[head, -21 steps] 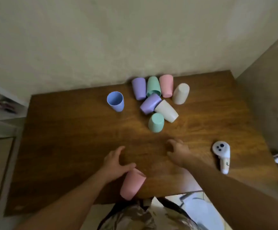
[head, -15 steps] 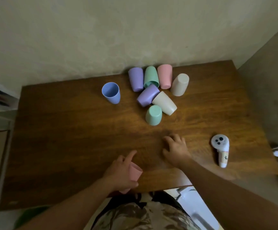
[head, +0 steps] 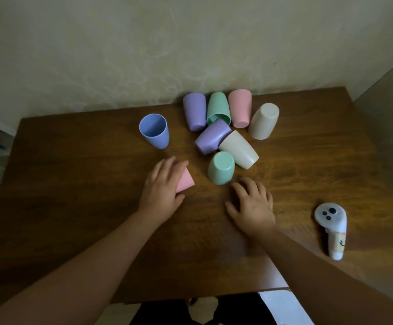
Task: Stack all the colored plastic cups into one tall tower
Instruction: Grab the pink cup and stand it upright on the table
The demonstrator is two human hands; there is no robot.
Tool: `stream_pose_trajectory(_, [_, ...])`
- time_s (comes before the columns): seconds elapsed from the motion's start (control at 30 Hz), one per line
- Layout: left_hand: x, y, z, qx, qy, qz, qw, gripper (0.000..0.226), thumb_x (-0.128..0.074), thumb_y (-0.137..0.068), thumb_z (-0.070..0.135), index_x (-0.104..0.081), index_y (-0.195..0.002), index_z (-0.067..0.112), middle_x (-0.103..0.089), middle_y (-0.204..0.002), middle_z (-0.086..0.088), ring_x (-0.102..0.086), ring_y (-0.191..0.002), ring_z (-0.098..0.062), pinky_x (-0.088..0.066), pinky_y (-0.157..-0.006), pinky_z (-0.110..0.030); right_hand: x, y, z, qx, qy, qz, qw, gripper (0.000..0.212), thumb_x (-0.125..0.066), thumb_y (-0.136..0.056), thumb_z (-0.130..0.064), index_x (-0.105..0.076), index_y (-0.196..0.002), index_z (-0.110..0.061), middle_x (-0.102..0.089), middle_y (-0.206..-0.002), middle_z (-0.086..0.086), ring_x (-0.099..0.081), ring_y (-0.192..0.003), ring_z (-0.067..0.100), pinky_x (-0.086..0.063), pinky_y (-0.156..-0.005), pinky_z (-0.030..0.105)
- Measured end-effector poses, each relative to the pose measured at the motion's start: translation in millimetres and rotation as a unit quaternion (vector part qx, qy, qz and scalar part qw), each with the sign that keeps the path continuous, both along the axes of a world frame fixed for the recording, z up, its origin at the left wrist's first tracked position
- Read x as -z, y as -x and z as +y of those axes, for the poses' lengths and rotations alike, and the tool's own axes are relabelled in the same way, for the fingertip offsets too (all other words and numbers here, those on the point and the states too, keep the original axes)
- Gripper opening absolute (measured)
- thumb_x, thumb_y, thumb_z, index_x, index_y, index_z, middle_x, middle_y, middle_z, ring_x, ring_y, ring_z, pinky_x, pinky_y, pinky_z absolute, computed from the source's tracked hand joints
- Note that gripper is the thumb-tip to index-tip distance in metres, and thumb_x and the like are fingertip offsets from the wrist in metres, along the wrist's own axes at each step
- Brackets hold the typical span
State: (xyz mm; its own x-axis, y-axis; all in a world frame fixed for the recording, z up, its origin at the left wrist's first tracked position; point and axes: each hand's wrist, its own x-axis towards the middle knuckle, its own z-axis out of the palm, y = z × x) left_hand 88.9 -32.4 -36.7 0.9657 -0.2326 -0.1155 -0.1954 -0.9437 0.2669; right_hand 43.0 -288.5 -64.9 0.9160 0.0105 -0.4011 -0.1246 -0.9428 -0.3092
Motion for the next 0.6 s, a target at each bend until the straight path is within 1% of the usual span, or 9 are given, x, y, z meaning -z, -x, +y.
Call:
stream_pose_trajectory(0.03, [5.0,8.8,-0.5,0.017,0.002,-0.037,0.999,0.086,-0.087,-0.081,0.026,-0.049,-0.158,0.028,-0.044,-0.164,-0.008,-0.040,-0.150,-0.035,-0.040,-0.120,-0.054,6.1,1.8,-2.2,-0.006,0.009,-0.013,1.000,0.063,-0.054,-0.101,-0.063,-0.049,-0.158,-0.036,-0.036,-0.171,-0.001,-0.027,-0.160,0.030,-0.023,-0.129,0.059])
stream_pose_trajectory(0.1, [24.4,36.2,-2.5,0.079,0.042,-0.095,0.991,0.065,-0.084,-0.080,0.025,-0.066,-0.142,0.026,-0.055,-0.151,-0.010,-0.050,-0.139,-0.035,-0.049,-0.111,-0.056,17.9,9.7,-3.7,-0.014,0.031,-0.044,0.998,0.066,-0.046,-0.100,-0.070,-0.052,-0.157,-0.037,-0.039,-0.172,-0.002,-0.030,-0.160,0.031,-0.024,-0.128,0.057])
stream_pose_trajectory(0.13, [37.5,52.1,-3.8,0.117,0.056,-0.105,0.986,0.056,-0.082,-0.082,0.026,-0.070,-0.137,0.026,-0.058,-0.147,-0.009,-0.053,-0.135,-0.034,-0.052,-0.108,-0.055,24.0,13.4,-3.5,-0.015,0.036,-0.058,0.998,0.068,-0.042,-0.099,-0.072,-0.053,-0.157,-0.037,-0.042,-0.172,-0.002,-0.032,-0.159,0.031,-0.024,-0.128,0.058])
stream_pose_trajectory(0.2, [64.4,77.5,-4.0,0.160,0.057,-0.104,0.980,0.048,-0.076,-0.087,0.031,-0.072,-0.135,0.028,-0.060,-0.147,-0.006,-0.055,-0.136,-0.031,-0.052,-0.108,-0.054,33.8,17.8,-1.8,-0.022,0.043,-0.083,0.995,0.076,-0.036,-0.097,-0.077,-0.052,-0.158,-0.036,-0.043,-0.172,0.000,-0.033,-0.160,0.032,-0.024,-0.128,0.059])
stream_pose_trajectory(0.33, [93.9,79.5,0.2,0.119,0.043,-0.106,0.986,0.051,-0.058,-0.095,0.055,-0.064,-0.143,0.037,-0.053,-0.155,0.006,-0.046,-0.146,-0.022,-0.044,-0.119,-0.051,41.4,21.6,0.0,-0.057,0.074,-0.088,0.992,0.092,-0.024,-0.092,-0.088,-0.031,-0.168,-0.037,-0.023,-0.180,0.002,-0.018,-0.167,0.032,-0.013,-0.134,0.058])
stream_pose_trajectory(0.4, [100.8,80.1,0.2,0.117,0.037,-0.124,0.985,0.055,-0.053,-0.094,0.065,-0.063,-0.143,0.042,-0.051,-0.156,0.011,-0.043,-0.148,-0.018,-0.041,-0.119,-0.047,41.4,23.8,1.9,-0.062,0.079,-0.094,0.990,0.091,-0.025,-0.093,-0.089,-0.022,-0.170,-0.041,-0.015,-0.182,0.000,-0.011,-0.168,0.030,-0.009,-0.136,0.056])
stream_pose_trajectory(0.43, [102.3,81.8,0.0,0.119,0.039,-0.128,0.984,0.057,-0.051,-0.092,0.069,-0.062,-0.143,0.044,-0.049,-0.157,0.014,-0.040,-0.148,-0.015,-0.040,-0.118,-0.044,40.7,25.7,3.6,-0.062,0.076,-0.102,0.990,0.089,-0.027,-0.094,-0.089,-0.020,-0.169,-0.042,-0.014,-0.182,-0.001,-0.010,-0.168,0.029,-0.009,-0.136,0.055])
stream_pose_trajectory(0.5, [100.4,86.6,-0.6,0.116,0.048,-0.134,0.983,0.059,-0.050,-0.090,0.071,-0.064,-0.141,0.045,-0.049,-0.155,0.017,-0.040,-0.147,-0.011,-0.040,-0.117,-0.040,41.7,32.9,6.5,-0.056,0.063,-0.131,0.988,0.086,-0.030,-0.094,-0.087,-0.024,-0.168,-0.043,-0.019,-0.180,0.000,-0.014,-0.167,0.030,-0.012,-0.136,0.055])
stream_pose_trajectory(0.6, [102.7,86.8,-2.1,0.117,0.054,-0.176,0.976,0.055,-0.052,-0.088,0.065,-0.074,-0.129,0.037,-0.064,-0.142,0.011,-0.055,-0.135,-0.018,-0.048,-0.112,-0.041,46.8,38.8,7.7,-0.058,0.062,-0.166,0.982,0.079,-0.036,-0.096,-0.083,-0.038,-0.163,-0.041,-0.032,-0.175,0.004,-0.026,-0.162,0.034,-0.023,-0.133,0.056])
